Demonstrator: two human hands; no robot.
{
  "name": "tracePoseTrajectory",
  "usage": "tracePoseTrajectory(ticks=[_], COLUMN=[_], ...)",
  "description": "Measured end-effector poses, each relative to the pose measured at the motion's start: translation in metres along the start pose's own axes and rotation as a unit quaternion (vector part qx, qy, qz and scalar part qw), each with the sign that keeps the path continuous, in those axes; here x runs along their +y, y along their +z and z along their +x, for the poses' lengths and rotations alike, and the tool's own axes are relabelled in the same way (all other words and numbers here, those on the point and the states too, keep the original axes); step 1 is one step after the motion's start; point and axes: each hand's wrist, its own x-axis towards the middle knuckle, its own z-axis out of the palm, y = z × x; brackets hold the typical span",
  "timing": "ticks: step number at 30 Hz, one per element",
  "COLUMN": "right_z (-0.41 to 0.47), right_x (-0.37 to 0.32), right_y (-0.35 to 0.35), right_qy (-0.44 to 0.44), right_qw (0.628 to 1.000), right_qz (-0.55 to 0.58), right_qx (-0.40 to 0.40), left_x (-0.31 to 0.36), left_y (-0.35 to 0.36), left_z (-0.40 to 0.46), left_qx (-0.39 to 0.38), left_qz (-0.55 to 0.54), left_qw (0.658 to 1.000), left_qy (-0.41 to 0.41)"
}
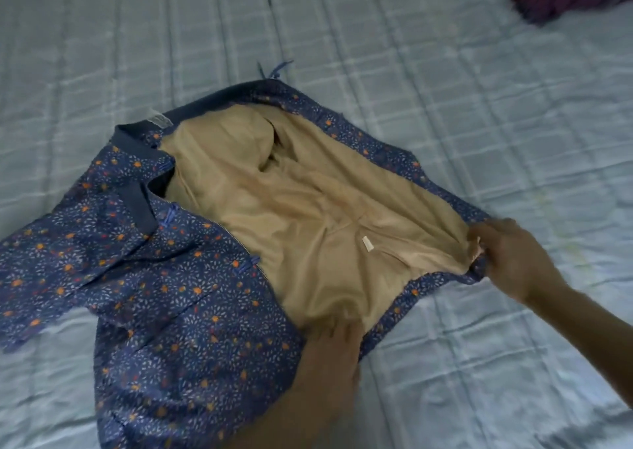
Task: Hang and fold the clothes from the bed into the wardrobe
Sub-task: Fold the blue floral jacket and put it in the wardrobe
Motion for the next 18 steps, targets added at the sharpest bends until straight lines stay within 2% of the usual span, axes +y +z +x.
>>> tracePoseTrajectory(ticks=[2, 4, 6, 8, 10, 12, 13, 15, 17, 18], right_z=[0.014, 0.029, 0.039, 0.043, 0.042, 0.040, 0.037, 0.029, 0.016, 0.007], right_x=[-0.005, -0.011, -0.012, -0.008, -0.001, 0.007, 0.007, -0.001, -0.019, -0.033], right_y=[0.005, 0.008, 0.009, 0.005, -0.002, -0.009, -0.014, -0.029, -0.045, -0.051], right_qy=[0.104, 0.203, 0.225, 0.233, 0.246, 0.232, 0.209, 0.140, 0.086, 0.067], right_qw=[0.991, 0.978, 0.974, 0.972, 0.969, 0.972, 0.975, 0.983, 0.983, 0.980], right_qz=[0.001, 0.032, 0.014, -0.024, -0.028, 0.010, 0.043, 0.090, 0.124, 0.148], right_qx=[0.085, 0.034, -0.026, -0.023, 0.002, 0.038, 0.056, 0.080, 0.105, 0.117], left_x=[0.003, 0.008, 0.015, 0.019, 0.015, 0.005, -0.003, -0.017, -0.025, -0.026], left_y=[-0.005, -0.010, -0.010, -0.004, -0.002, -0.011, -0.022, -0.050, -0.079, -0.095], left_z=[0.007, 0.007, 0.002, -0.003, -0.003, 0.010, 0.020, 0.044, 0.068, 0.079], left_qx=[0.009, -0.011, -0.069, -0.054, -0.053, -0.053, -0.042, 0.065, 0.144, 0.151], left_qz=[0.000, 0.008, -0.042, -0.034, -0.070, -0.112, -0.169, -0.290, -0.408, -0.488], left_qw=[1.000, 1.000, 0.993, 0.986, 0.982, 0.979, 0.975, 0.953, 0.902, 0.858], left_qy=[-0.008, 0.028, 0.089, 0.152, 0.165, 0.163, 0.135, 0.057, -0.011, -0.046])
